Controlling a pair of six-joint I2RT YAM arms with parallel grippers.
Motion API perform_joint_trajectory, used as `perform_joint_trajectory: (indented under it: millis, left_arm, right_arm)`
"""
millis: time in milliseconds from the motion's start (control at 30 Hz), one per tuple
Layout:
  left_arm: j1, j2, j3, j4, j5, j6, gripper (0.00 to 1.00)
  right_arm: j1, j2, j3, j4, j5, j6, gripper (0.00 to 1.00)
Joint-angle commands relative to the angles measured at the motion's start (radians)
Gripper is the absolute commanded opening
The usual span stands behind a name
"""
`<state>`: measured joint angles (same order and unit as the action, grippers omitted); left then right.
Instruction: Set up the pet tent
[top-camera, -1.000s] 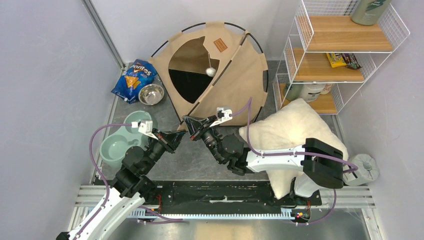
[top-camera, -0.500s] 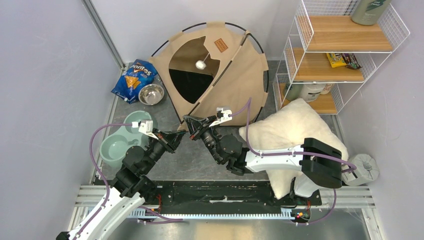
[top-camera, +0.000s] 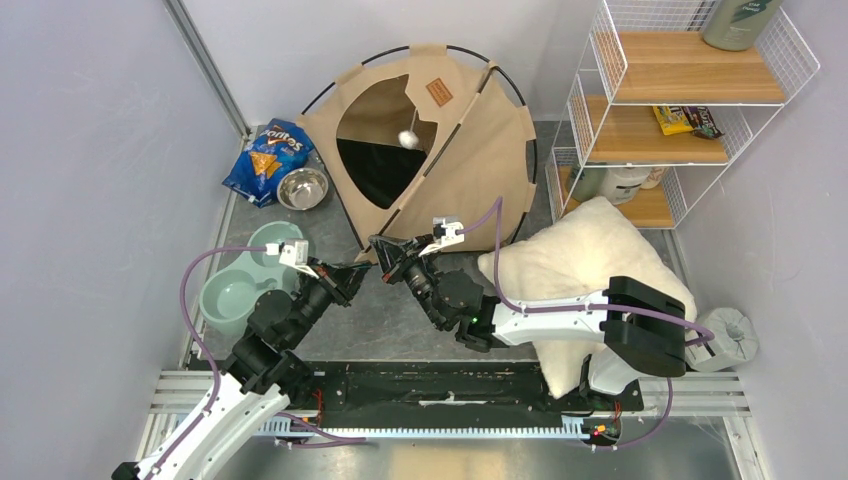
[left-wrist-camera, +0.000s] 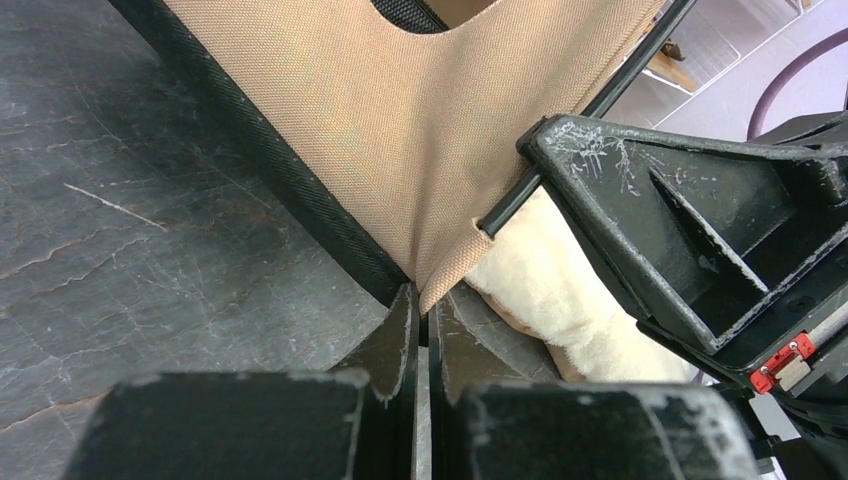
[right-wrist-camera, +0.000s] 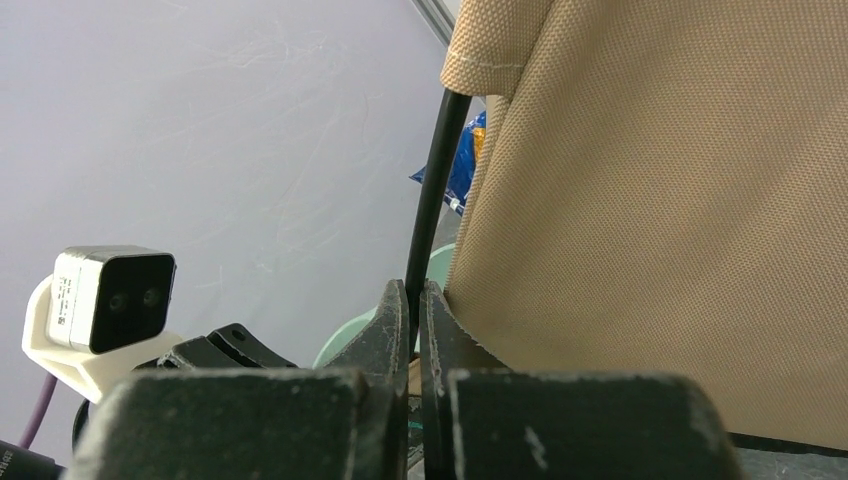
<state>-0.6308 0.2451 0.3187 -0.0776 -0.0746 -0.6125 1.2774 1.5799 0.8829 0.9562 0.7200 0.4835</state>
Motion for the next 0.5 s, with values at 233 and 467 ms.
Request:
perform_joint_trajectory:
  millis: [233, 467]
  left_arm:
    - [-0.004, 0.033, 0.031, -0.044, 0.018, 0.041, 0.02]
    - [-0.003, 0.074, 0.088, -0.028, 0.052, 0.093, 0.02]
  right_arm:
    - [-0.037, -0.026, 0.066, -0.043, 0.008, -0.025, 0.0]
    - [-0.012, -0.001, 0.091, -0.077, 0.002, -0.067, 0.0]
